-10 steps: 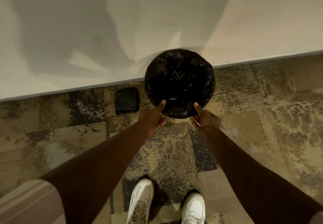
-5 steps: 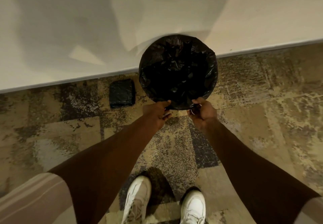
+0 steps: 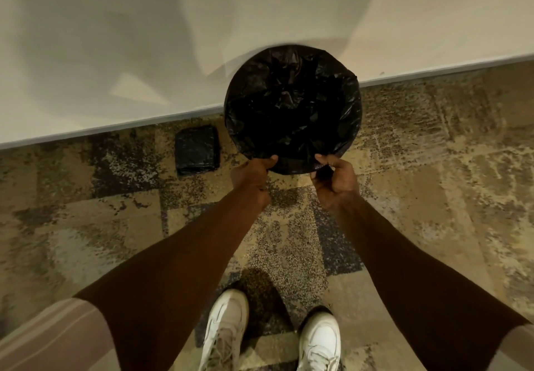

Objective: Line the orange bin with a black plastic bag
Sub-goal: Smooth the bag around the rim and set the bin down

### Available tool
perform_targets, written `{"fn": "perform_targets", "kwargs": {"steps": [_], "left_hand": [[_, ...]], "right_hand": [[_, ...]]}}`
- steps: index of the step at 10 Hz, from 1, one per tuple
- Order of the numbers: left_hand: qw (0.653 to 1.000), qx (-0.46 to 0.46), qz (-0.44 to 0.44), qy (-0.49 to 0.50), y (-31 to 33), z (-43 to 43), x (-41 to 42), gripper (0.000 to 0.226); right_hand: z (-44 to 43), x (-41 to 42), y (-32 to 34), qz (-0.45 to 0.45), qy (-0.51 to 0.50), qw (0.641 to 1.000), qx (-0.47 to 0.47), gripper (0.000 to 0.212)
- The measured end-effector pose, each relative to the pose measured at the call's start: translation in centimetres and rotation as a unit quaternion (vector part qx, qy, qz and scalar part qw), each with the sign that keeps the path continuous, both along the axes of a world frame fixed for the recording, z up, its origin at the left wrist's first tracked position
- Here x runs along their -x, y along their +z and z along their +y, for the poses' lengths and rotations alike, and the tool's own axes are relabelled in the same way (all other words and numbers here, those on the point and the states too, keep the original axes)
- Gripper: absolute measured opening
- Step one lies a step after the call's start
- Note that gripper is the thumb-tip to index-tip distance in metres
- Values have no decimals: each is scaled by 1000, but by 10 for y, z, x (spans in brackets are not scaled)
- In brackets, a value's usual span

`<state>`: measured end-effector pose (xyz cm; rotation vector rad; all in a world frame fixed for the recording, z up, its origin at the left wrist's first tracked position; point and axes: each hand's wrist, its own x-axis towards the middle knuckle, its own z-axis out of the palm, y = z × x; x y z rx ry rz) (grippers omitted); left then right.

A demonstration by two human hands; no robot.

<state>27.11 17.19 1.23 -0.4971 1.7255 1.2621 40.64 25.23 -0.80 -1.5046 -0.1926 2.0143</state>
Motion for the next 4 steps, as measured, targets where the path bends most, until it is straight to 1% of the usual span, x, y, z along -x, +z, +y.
{"fn": "perform_targets", "kwargs": {"steps": [1,2,3,4], "left_hand": [[995,24,79,-47,1,-3,5,29],[992,13,99,-79,9,-10,7,21],[986,11,109,-128,15,-22,7,25],[965,65,150,-207,29,-34,4,43]], "right_hand": [[-1,-9,1,-12,25,999,-34,38],[-5,-22,3,-15,57,997,-55,30],[-10,-33,6,-49,83,990,-101,36],[-23,-39,7,-182,191,951,-160,51]]}}
